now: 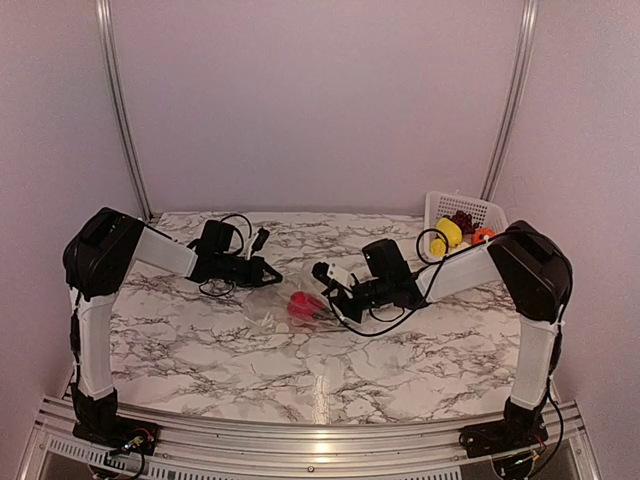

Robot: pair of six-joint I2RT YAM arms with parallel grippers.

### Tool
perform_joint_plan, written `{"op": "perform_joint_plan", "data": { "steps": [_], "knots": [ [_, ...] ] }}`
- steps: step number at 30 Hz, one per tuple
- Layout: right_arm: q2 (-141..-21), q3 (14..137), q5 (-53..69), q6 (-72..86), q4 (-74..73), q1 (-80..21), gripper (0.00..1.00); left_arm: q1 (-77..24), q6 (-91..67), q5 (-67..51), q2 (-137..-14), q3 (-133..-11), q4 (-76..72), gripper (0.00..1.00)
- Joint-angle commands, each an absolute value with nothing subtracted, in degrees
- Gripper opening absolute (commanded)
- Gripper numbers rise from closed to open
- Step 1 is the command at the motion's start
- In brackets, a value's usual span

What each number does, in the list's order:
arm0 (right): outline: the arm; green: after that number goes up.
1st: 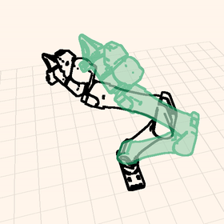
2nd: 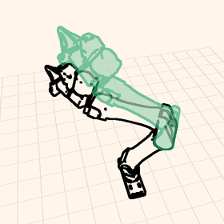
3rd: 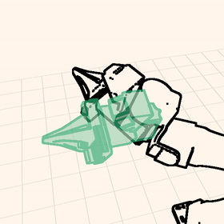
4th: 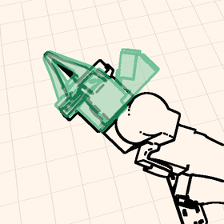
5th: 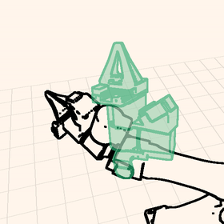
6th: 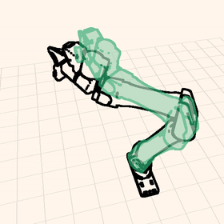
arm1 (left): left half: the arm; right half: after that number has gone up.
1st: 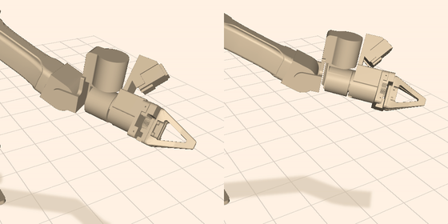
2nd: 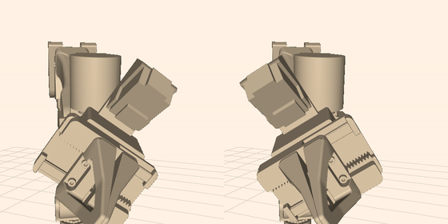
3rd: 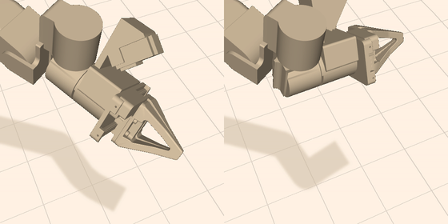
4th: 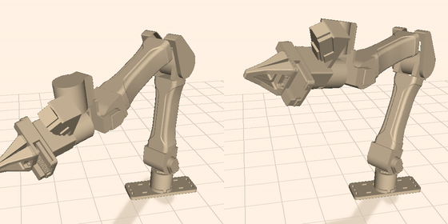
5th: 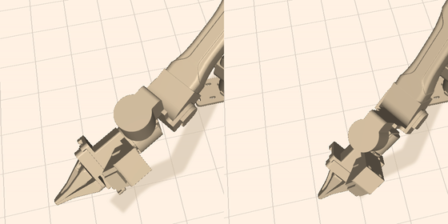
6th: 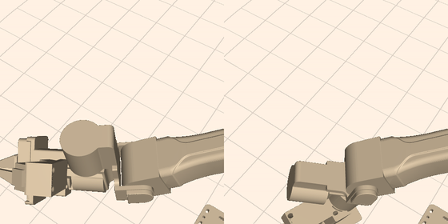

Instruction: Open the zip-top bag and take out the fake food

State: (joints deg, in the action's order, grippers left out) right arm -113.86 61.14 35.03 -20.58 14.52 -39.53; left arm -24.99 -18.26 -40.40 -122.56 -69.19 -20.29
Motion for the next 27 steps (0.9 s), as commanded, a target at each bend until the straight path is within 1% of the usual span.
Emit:
{"op": "perform_joint_plan", "data": {
  "steps": [1,6,11,17,21,27],
  "knots": [
    [-109.05,58.89,32.7,-19.55,13.24,-40.13,0.43,-23.67,-18.17,-38.27,-119.08,-67.42,-22.36,0.0],
    [-106.04,56.57,29.5,-18.05,12.41,-39.81,0.43,-23.47,-15.83,-36.82,-117.57,-66.61,-21.17,0.0],
    [-103.19,55.37,27.39,-14.16,14.03,-37.73,0.4,-23.88,-11.75,-34.46,-114.36,-63.9,-21.28,0.0],
    [-105.37,60.67,28.98,-12.27,10.26,-36.21,0.39,-28.07,-4.18,-30.32,-109.25,-61.82,-19.87,0.0],
    [-107.44,63.45,30.69,-11.99,8.4,-36.27,0.38,-30.15,-2.41,-29.11,-107.67,-61.92,-19.28,0.0],
    [-105.47,62.92,34.53,-11.11,7.72,-36.21,0.38,-30.26,-1.9,-22.8,-108.25,-62.62,-17.08,0.0]
  ]
}}
